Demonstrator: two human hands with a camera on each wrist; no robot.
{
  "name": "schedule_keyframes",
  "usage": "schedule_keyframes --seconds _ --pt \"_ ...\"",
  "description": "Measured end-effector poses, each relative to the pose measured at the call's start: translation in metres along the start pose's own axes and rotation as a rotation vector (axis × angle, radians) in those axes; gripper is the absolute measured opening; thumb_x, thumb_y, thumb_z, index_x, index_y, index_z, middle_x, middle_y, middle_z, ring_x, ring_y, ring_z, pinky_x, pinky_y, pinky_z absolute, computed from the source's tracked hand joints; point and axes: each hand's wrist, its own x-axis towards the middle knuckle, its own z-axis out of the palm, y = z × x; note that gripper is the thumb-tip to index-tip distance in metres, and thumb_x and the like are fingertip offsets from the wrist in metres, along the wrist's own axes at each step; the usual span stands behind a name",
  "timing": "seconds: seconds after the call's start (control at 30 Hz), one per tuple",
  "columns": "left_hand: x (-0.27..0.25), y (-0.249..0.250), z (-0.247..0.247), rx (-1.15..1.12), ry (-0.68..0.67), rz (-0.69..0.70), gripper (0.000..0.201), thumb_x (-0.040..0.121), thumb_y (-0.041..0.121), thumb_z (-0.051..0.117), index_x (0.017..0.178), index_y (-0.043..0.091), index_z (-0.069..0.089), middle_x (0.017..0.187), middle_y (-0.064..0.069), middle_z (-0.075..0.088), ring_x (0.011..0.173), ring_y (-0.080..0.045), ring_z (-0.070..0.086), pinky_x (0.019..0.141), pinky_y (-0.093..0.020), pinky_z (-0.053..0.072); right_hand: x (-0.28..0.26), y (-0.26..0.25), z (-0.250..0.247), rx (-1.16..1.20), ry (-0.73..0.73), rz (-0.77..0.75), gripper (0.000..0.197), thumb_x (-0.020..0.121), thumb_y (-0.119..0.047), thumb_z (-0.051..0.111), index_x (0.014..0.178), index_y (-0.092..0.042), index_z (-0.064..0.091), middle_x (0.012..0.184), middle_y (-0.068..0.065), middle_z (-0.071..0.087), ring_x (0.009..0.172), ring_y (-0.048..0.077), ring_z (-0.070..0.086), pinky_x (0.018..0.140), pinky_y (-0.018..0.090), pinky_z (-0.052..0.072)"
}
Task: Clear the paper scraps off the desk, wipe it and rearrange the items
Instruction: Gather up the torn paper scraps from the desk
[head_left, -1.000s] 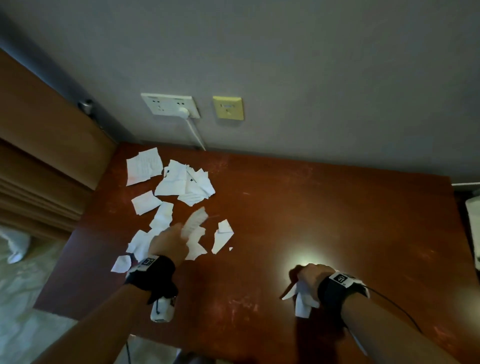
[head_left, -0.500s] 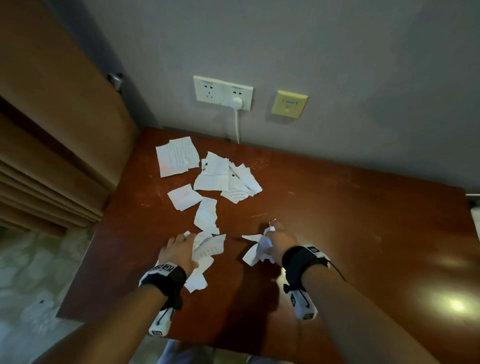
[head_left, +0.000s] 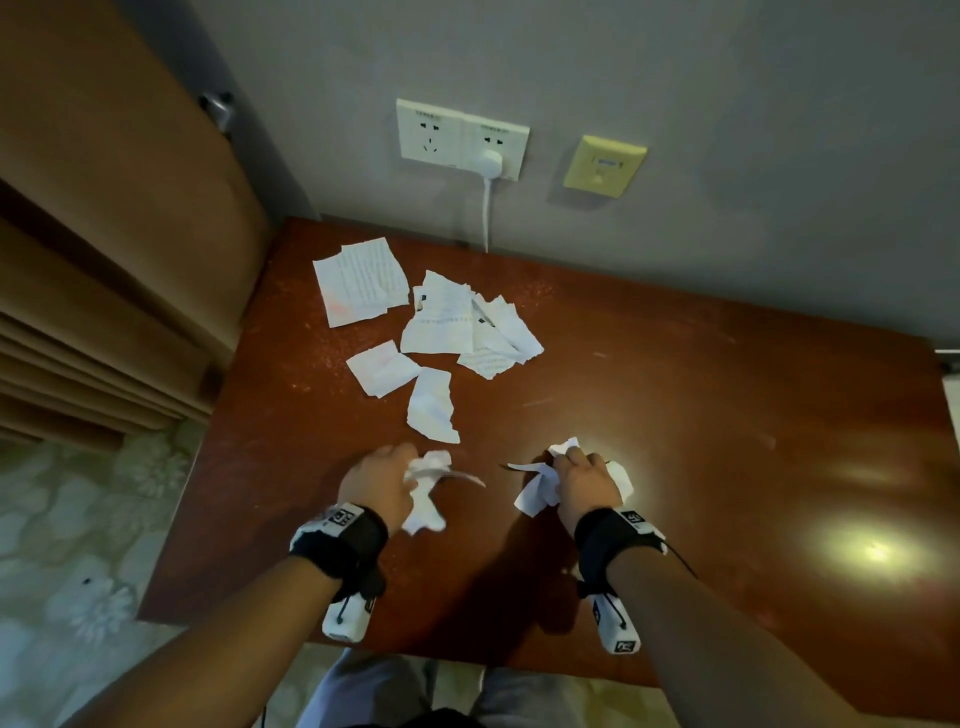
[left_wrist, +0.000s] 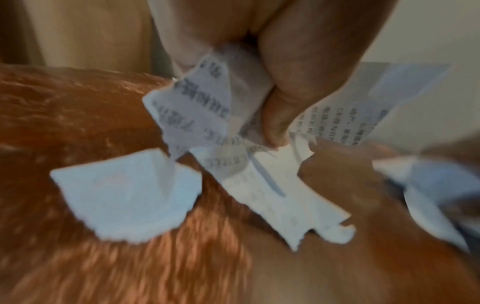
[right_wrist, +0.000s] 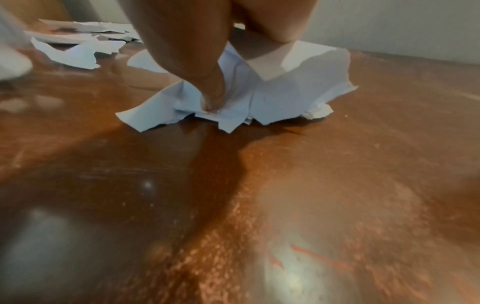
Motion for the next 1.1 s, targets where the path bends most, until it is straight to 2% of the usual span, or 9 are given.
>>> schedule_keyframes --seconds 0.1,0.2,0.3,0.4,0.53,0.63,0.77,0.93,1.1 --pt "-0.009 -0.015 -0.035 -0.222 0.14 -0.092 0.035 0.09 0.013 0.067 0.121 0.023 0.054 0.106 0.0 0.062 0.101 -0.024 0.063 0.085 -0.039 0.055 0.003 0.001 0.0 0.053 0.009 -0.017 0.06 0.089 -0.006 0.056 0.144 -0.015 0.035 0.144 0.006 0.038 0.128 0.026 0.041 0.103 0.03 0.038" --pt "-0.021 -0.043 -0.064 -0.293 0.208 -0.202 0.047 0.087 0.016 0.073 0.131 0.021 0.056 0.117 -0.008 0.066 0.106 -0.026 0.063 0.091 -0.04 0.054 0.003 0.0 -0.001 0.197 0.016 0.027 0.048 0.086 -0.005 0.057 0.13 -0.018 0.042 0.129 0.006 0.051 0.116 0.024 0.049 0.095 0.031 0.045" --pt "-0.03 -0.066 -0.065 -0.148 0.058 -0.234 0.054 0.085 0.024 0.076 0.134 0.02 0.055 0.126 -0.008 0.065 0.111 -0.025 0.063 0.093 -0.036 0.052 0.004 0.0 -0.01 0.362 -0.015 0.114 0.044 0.087 -0.01 0.058 0.126 -0.019 0.041 0.117 0.007 0.057 0.105 0.026 0.056 0.089 0.035 0.049" --pt "-0.034 -0.072 -0.042 0.005 -0.117 -0.193 0.061 0.083 0.029 0.078 0.138 0.021 0.053 0.132 -0.005 0.063 0.116 -0.021 0.061 0.096 -0.033 0.05 0.007 0.005 -0.012 0.371 -0.04 0.112 0.039 0.088 -0.014 0.06 0.125 -0.018 0.048 0.12 0.005 0.056 0.106 0.026 0.056 0.092 0.036 0.049" --pt "-0.028 -0.064 -0.008 0.108 -0.168 -0.159 0.054 0.084 0.03 0.076 0.132 0.026 0.052 0.124 -0.001 0.066 0.108 -0.018 0.064 0.091 -0.032 0.053 0.01 0.01 -0.01 0.345 -0.044 0.084 0.039 0.088 -0.014 0.06 0.126 -0.017 0.051 0.123 0.005 0.054 0.107 0.024 0.056 0.089 0.033 0.048" --pt "-0.021 -0.058 0.004 0.189 -0.135 -0.134 0.04 0.088 0.027 0.071 0.125 0.024 0.055 0.12 0.0 0.063 0.106 -0.021 0.063 0.088 -0.034 0.054 0.013 0.012 -0.011 0.366 -0.047 0.072 0.038 0.087 -0.015 0.06 0.124 -0.015 0.053 0.123 0.005 0.052 0.106 0.024 0.056 0.082 0.028 0.045" --pt "-0.014 -0.057 -0.001 0.136 -0.065 -0.103 0.006 0.093 0.019 0.063 0.098 0.022 0.063 0.106 0.001 0.059 0.088 -0.016 0.059 0.081 -0.03 0.051 0.013 0.015 -0.006 0.397 -0.036 0.118 0.042 0.087 -0.015 0.062 0.128 -0.014 0.056 0.139 0.002 0.032 0.107 0.023 0.056 0.089 0.027 0.05" --pt "-0.019 -0.061 -0.043 -0.234 0.226 -0.083 0.013 0.09 0.007 0.065 0.099 0.017 0.065 0.097 0.003 0.057 0.085 -0.016 0.057 0.074 -0.028 0.045 0.007 0.013 0.001 0.448 0.003 0.156 0.033 0.09 -0.009 0.058 0.123 -0.012 0.055 0.138 0.004 0.03 0.094 0.021 0.057 0.088 0.026 0.048" --pt "-0.045 -0.068 -0.061 -0.286 0.284 -0.168 0.017 0.089 0.017 0.066 0.096 0.027 0.054 0.08 -0.002 0.063 0.074 -0.025 0.061 0.064 -0.033 0.05 0.007 0.011 0.0 0.516 -0.002 0.174 0.039 0.089 -0.005 0.059 0.127 -0.01 0.051 0.133 0.004 0.037 0.093 0.019 0.051 0.086 0.024 0.044"
